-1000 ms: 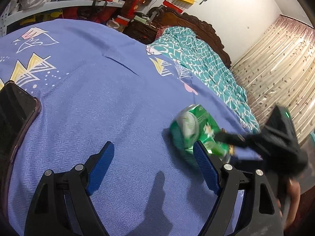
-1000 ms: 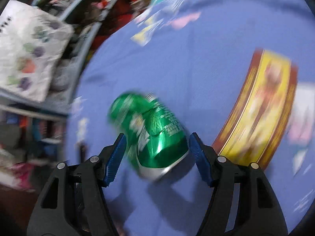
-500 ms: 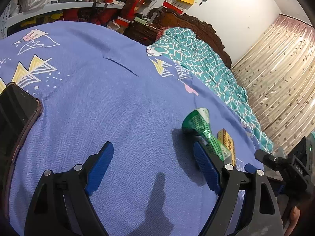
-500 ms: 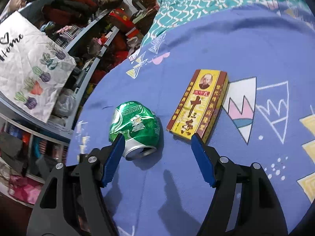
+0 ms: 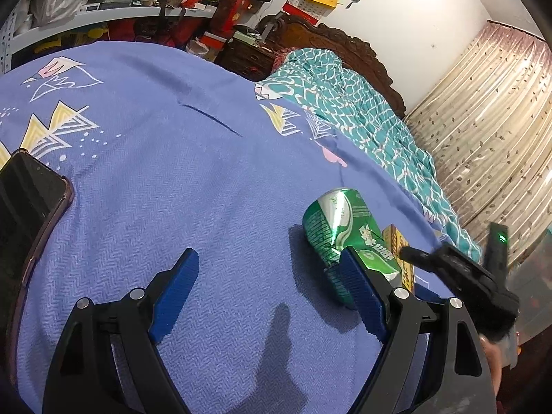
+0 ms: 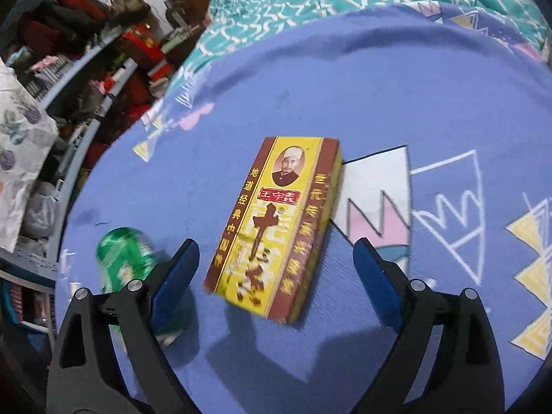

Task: Collect trash
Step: 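Lower the right gripper around the yellow-red box while the left gripper approaches the green can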

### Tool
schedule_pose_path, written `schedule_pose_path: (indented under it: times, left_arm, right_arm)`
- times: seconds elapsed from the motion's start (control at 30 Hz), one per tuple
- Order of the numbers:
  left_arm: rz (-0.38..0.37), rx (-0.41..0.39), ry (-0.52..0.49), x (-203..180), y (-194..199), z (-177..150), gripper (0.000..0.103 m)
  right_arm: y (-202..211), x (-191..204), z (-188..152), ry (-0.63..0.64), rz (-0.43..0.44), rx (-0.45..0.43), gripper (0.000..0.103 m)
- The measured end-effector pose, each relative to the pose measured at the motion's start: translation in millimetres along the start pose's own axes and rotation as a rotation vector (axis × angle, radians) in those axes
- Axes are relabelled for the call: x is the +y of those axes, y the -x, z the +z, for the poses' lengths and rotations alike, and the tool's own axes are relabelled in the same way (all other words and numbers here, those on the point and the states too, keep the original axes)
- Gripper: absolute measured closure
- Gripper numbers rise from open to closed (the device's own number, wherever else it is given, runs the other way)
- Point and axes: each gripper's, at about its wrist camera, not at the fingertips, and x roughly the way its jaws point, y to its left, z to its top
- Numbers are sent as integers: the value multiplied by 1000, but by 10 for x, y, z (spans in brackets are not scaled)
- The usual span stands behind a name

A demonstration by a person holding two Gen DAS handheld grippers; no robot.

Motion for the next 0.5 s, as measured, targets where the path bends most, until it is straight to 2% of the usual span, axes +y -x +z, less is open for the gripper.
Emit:
schedule_pose_path:
  times: [0.13,0.2,0.23,0.27,0.5]
  left_arm:
    - [-5,4,3,4,-16,4,23]
    - [-7,8,7,12,-26,11,23]
    - [-8,9,8,15,-28,11,23]
    - [-10,10,9,18,-29,10,23]
    - [-9,12,7,23,-30,5,23]
  right_arm:
    - [-101,198,-16,78,-91,-15,11]
    - [-98,234,-57,126,-126,-38,18]
    - [-90,232,-78,143,-134,-46,27]
    - [-68,213,-101,152,-125,-55,30]
    - [176,-20,-349,149,-118,-107,33]
